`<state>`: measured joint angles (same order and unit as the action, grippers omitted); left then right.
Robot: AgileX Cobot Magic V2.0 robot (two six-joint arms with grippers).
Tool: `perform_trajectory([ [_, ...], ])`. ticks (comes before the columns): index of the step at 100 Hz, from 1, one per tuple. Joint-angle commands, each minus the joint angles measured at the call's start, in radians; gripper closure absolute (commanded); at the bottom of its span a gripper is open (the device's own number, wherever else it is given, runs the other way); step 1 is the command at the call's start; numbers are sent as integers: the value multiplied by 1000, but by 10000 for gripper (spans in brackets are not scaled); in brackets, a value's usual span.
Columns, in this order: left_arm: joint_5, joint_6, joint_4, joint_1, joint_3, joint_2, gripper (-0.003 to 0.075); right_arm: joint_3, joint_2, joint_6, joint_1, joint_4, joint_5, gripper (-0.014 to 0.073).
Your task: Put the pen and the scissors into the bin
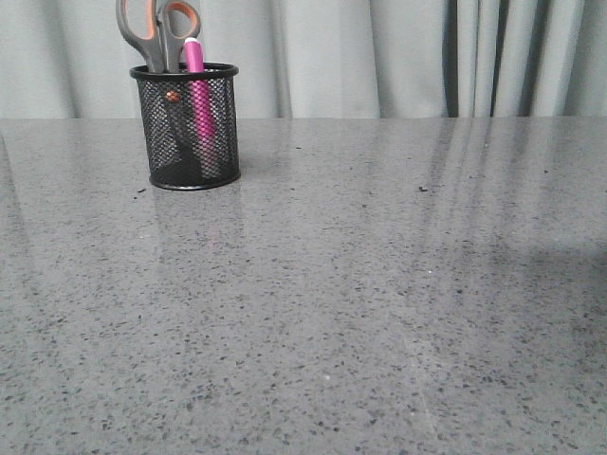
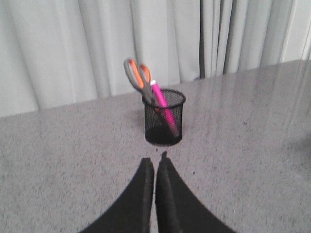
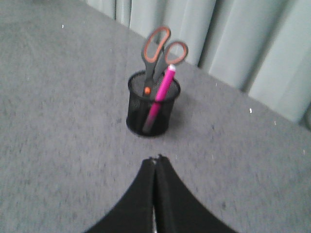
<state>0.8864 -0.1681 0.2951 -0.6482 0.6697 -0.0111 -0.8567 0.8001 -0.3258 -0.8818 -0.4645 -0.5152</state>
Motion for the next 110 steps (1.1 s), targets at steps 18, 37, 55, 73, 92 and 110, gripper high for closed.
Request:
perform_trajectory([
  [18, -34, -15, 11, -4, -52, 5, 739, 274, -525, 13, -6, 10, -137, 662],
  [37, -32, -15, -47, -4, -53, 5, 739, 321, -705, 20, -7, -7, -196, 662],
  [55, -32, -15, -49, -4, -53, 5, 739, 341, -762, 20, -7, -3, -152, 662],
  [73, -32, -15, -49, -4, -53, 5, 739, 341, -762, 20, -7, -3, -152, 662],
  [92, -32, -15, -49, -4, -53, 5, 739, 341, -762, 20, -7, -3, -152, 662],
  [110, -43, 19, 29, -10, -78, 5, 739, 341, -762, 20, -7, -3, -152, 662],
])
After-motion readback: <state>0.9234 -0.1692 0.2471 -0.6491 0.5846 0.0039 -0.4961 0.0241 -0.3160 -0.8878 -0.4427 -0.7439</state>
